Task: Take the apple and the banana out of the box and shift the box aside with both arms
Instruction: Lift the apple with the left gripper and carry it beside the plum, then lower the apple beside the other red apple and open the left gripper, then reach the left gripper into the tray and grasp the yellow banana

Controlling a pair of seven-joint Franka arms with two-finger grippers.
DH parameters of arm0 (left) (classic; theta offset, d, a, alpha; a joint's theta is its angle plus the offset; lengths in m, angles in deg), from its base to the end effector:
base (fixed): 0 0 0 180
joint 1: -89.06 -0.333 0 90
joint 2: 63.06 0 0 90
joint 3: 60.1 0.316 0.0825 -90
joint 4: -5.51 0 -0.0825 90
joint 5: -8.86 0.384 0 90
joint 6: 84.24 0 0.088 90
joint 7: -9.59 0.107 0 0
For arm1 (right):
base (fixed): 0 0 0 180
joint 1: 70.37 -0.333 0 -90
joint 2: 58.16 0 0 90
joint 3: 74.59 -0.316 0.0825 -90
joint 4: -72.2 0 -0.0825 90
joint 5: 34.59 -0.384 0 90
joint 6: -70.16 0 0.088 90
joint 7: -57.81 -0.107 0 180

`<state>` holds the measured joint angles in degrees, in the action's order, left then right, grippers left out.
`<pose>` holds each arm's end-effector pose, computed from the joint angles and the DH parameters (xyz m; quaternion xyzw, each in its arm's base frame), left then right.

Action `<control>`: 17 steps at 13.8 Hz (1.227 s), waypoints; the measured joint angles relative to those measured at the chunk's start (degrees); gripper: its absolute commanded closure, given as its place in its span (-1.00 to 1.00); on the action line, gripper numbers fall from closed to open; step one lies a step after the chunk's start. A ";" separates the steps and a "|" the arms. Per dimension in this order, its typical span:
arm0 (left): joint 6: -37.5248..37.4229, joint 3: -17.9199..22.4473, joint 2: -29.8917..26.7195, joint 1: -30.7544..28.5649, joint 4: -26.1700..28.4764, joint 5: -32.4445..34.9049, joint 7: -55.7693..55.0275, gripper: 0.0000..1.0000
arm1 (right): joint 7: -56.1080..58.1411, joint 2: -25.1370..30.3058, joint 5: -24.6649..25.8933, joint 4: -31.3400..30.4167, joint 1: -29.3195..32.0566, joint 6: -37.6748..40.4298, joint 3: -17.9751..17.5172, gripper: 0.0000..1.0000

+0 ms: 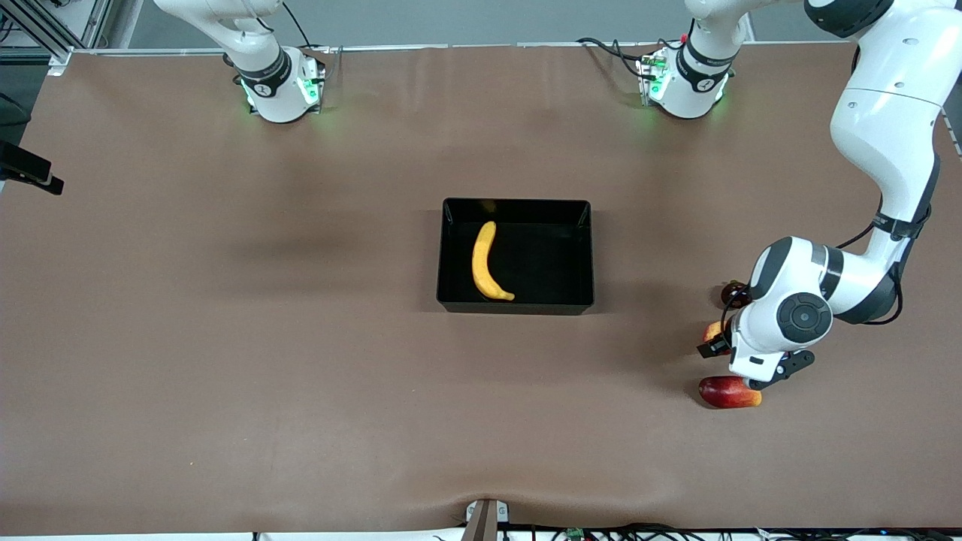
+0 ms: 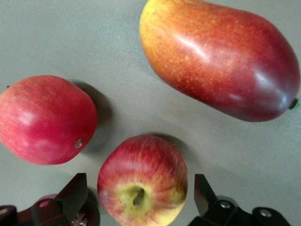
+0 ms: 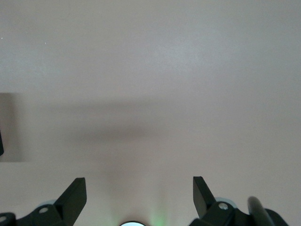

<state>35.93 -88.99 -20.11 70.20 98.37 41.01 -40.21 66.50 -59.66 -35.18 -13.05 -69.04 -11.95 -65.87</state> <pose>0.6712 -0.0521 0.2109 -0.9699 -0.2251 0.0361 0.0862 0.5404 -0.0933 0.6373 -0.9991 0.0114 0.0393 0.0097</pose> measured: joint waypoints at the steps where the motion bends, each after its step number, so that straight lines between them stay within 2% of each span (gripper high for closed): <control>1: 0.00 0.00 -0.04 0.00 -0.19 0.06 0.00 -1.00 | 0.00 -0.01 0.00 0.00 0.00 0.00 0.00 -1.00; 3: -0.27 -0.19 -0.48 -0.01 -0.72 0.09 0.00 -1.00 | 0.00 -0.03 0.00 0.00 0.01 0.00 0.00 -1.00; 5: -2.80 -2.28 -1.78 -0.09 -1.13 0.08 0.00 -1.00 | 0.00 -0.05 0.00 0.02 0.02 0.00 0.00 -1.00; 10: -14.33 -16.14 -6.50 1.15 -1.19 0.05 -3.77 -1.00 | 0.00 -0.10 0.00 0.04 0.05 0.00 0.00 -1.00; 12: -15.15 -19.59 -6.97 4.24 -0.92 0.05 -8.46 -1.00 | 0.00 -0.11 0.00 0.05 0.05 0.00 0.01 -1.00; 17: -14.02 -20.05 -6.15 17.50 -1.08 0.05 -14.49 -1.00 | 0.00 -0.14 0.00 0.08 0.09 0.00 0.01 -1.00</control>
<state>21.91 -109.04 -26.25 87.71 97.30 41.06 -54.70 66.50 -59.80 -35.18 -12.96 -68.95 -11.95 -65.86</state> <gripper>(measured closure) 0.000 0.000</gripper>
